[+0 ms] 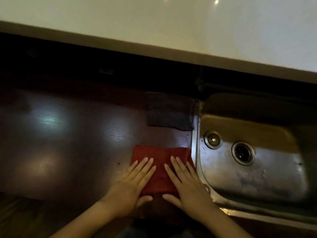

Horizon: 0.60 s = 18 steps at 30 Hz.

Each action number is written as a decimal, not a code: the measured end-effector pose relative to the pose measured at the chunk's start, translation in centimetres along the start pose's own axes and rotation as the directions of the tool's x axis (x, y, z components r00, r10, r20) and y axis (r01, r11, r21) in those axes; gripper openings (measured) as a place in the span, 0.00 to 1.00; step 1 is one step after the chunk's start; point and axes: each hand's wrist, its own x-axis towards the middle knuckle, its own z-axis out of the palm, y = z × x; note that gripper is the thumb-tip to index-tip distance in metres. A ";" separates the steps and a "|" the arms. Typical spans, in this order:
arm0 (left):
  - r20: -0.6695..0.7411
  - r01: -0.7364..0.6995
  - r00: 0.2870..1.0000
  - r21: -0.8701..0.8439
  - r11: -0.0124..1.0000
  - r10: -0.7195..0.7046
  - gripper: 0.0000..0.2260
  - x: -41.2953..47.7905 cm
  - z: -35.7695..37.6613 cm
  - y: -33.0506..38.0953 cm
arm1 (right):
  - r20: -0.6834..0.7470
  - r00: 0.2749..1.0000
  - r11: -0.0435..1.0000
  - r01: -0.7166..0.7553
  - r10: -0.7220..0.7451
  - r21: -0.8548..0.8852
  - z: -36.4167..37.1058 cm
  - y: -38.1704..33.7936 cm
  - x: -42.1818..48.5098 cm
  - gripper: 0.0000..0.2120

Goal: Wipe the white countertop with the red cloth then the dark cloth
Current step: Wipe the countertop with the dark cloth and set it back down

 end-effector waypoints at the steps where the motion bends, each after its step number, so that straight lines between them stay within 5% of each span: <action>1: -0.013 -0.004 1.000 -0.015 1.000 0.004 0.33 0.1 -0.4 -0.1 | -0.001 1.000 0.998 -0.002 0.002 0.070 -0.3 0.0 0.2 0.37; 7: -0.272 0.094 0.956 -0.079 0.992 -0.112 0.33 8.7 -5.2 -3.8 | -0.303 0.944 0.985 -0.088 0.129 0.147 -6.8 3.9 7.3 0.31; 13: -0.122 0.157 0.978 -0.114 0.981 -0.171 0.35 17.5 -4.8 -7.5 | -0.123 0.987 0.993 -0.092 0.100 0.070 -8.3 8.1 14.7 0.35; 18: -0.161 0.084 0.982 -0.114 0.990 -0.101 0.39 18.1 -4.2 -8.7 | -0.183 0.979 0.995 -0.073 0.085 0.070 -7.3 9.0 15.7 0.34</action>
